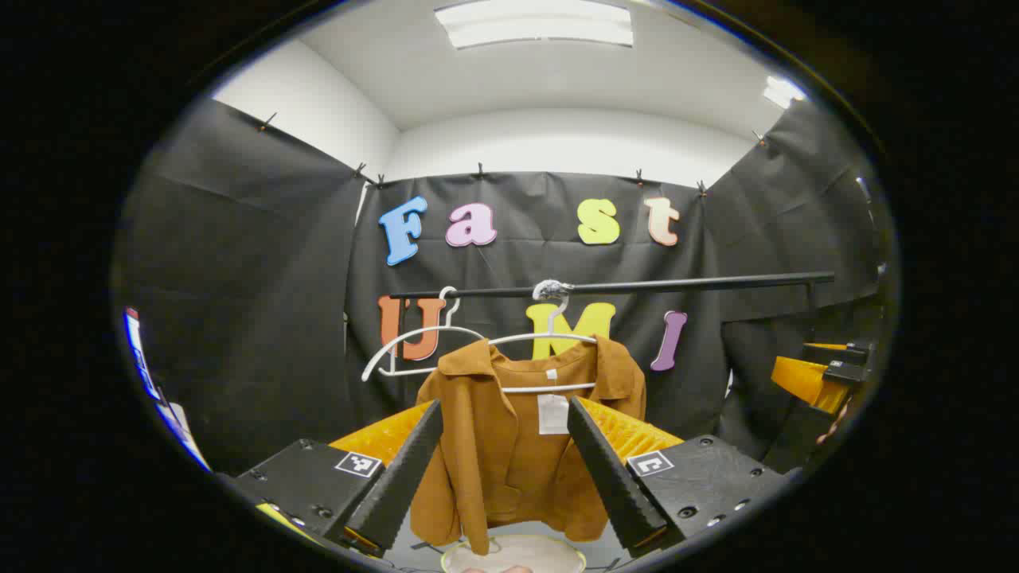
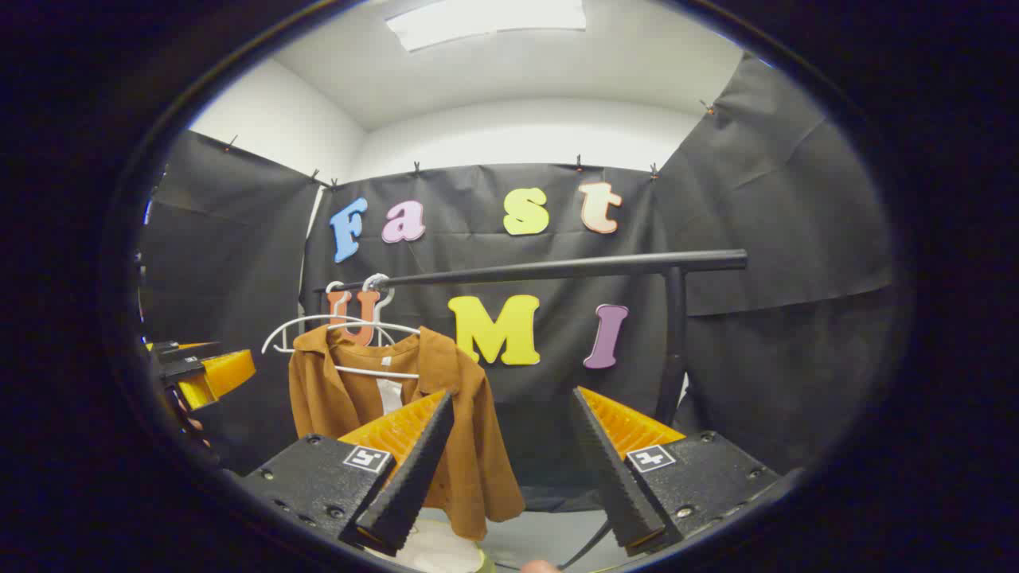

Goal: Grasp the clothes on the hanger with both hands and then place them into the laundry hamper below.

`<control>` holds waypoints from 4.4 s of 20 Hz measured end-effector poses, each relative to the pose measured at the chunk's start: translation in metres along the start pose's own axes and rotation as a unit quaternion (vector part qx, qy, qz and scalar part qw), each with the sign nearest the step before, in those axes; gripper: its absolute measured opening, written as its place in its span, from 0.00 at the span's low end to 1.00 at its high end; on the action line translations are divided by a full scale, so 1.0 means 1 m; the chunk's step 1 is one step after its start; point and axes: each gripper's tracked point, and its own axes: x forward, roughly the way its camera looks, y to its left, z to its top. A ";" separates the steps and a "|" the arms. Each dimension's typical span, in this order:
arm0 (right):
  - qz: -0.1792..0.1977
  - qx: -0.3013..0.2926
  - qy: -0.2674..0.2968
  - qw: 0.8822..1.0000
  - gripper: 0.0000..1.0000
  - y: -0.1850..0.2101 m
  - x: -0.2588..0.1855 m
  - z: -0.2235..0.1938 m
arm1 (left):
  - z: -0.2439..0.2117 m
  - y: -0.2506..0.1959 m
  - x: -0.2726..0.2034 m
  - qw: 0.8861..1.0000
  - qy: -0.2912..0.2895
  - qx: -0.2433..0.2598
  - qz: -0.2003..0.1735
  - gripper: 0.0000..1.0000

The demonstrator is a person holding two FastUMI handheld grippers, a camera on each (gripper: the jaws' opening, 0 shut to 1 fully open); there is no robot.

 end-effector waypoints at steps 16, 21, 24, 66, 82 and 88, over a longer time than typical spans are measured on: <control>0.082 -0.006 0.036 0.996 0.94 0.017 0.041 -0.028 | -0.007 0.007 -0.017 0.997 0.012 0.004 0.077 1.00; 0.100 0.017 0.084 0.991 0.93 0.045 0.065 -0.060 | -0.030 -0.003 0.009 0.998 0.033 0.006 0.047 1.00; 0.101 0.033 0.099 0.989 0.93 0.068 0.085 -0.071 | -0.049 0.000 0.038 0.998 0.052 0.002 0.021 0.96; 0.053 0.379 0.142 0.913 0.09 0.077 0.253 -0.130 | -0.112 0.040 0.213 0.981 0.122 -0.151 -0.005 0.01; 0.063 0.477 0.078 0.873 0.06 0.028 0.246 -0.080 | -0.033 0.103 0.182 0.979 0.059 -0.193 -0.008 0.00; 0.068 0.510 0.055 0.856 0.05 0.009 0.260 -0.064 | -0.027 0.125 0.186 0.974 0.059 -0.220 -0.008 0.00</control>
